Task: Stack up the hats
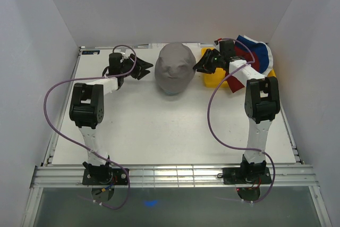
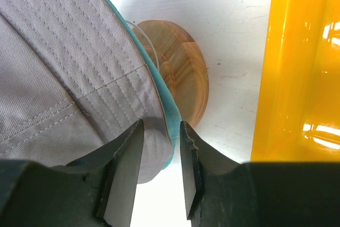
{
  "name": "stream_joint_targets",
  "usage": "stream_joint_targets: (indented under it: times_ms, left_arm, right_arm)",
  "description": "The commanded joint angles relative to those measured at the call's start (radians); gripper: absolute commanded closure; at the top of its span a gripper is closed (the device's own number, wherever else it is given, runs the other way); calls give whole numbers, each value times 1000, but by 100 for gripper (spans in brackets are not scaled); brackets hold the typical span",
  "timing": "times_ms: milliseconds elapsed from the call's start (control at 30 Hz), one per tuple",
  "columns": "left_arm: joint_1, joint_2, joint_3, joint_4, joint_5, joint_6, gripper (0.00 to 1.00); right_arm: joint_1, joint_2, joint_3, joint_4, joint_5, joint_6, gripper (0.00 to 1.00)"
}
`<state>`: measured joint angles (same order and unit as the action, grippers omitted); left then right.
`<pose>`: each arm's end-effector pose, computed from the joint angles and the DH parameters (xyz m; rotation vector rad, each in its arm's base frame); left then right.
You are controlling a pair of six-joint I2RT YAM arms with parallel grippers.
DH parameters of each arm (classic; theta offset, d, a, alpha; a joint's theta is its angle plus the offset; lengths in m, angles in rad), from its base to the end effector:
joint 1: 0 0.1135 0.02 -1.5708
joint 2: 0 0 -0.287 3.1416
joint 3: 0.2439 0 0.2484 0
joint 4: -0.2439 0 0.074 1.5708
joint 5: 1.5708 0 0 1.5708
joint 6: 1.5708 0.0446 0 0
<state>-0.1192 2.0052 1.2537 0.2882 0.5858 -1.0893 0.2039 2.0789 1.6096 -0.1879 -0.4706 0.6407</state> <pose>0.4511 -0.0789 0.2034 -0.6596 2.1270 -1.3123 0.4775 0.1194 0.2392 0.2348 2.3144 0.9706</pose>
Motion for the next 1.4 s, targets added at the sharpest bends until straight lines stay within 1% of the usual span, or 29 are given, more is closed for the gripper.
stream_joint_targets:
  times_ms: [0, 100, 267, 400, 533, 600, 633, 767, 933, 1067, 1167, 1367]
  left_arm:
    - [10, -100, 7, -21, -6, 38, 40]
    - [15, -126, 13, -58, -14, 66, 40]
    - [24, -170, 30, -122, -17, 117, 39]
    - [27, -204, 56, -196, -11, 160, 39]
    - [26, -255, 41, -207, 19, 167, 39]
    - [26, -285, 27, -210, 38, 169, 39]
    - [23, -296, 9, -210, 46, 169, 39]
    - [9, -351, -40, -212, 74, 175, 39]
    - [-19, -428, -77, -219, 100, 181, 39]
    - [-31, -465, -80, -239, 112, 184, 39]
    - [-33, -477, -71, -250, 117, 186, 39]
    - [-36, -479, -46, -267, 123, 189, 39]
  right_arm:
    - [-1, -55, 41, -25, 20, -32, 60]
    - [-3, -69, 59, -56, 32, -42, 56]
    - [-24, -101, 91, -119, 55, -73, 55]
    - [-67, -140, 154, -225, 99, -131, 54]
    - [-158, -166, 266, -382, 185, -219, 54]
    - [-190, -168, 302, -427, 220, -245, 53]
    - [-236, -166, 331, -464, 260, -254, 53]
    - [-307, -132, 386, -536, 354, -295, 53]
    - [-345, -70, 418, -568, 466, -341, 53]
    - [-347, -1, 493, -613, 539, -372, 53]
    - [-347, 38, 512, -621, 541, -384, 53]
    - [-345, 73, 483, -607, 566, -409, 53]
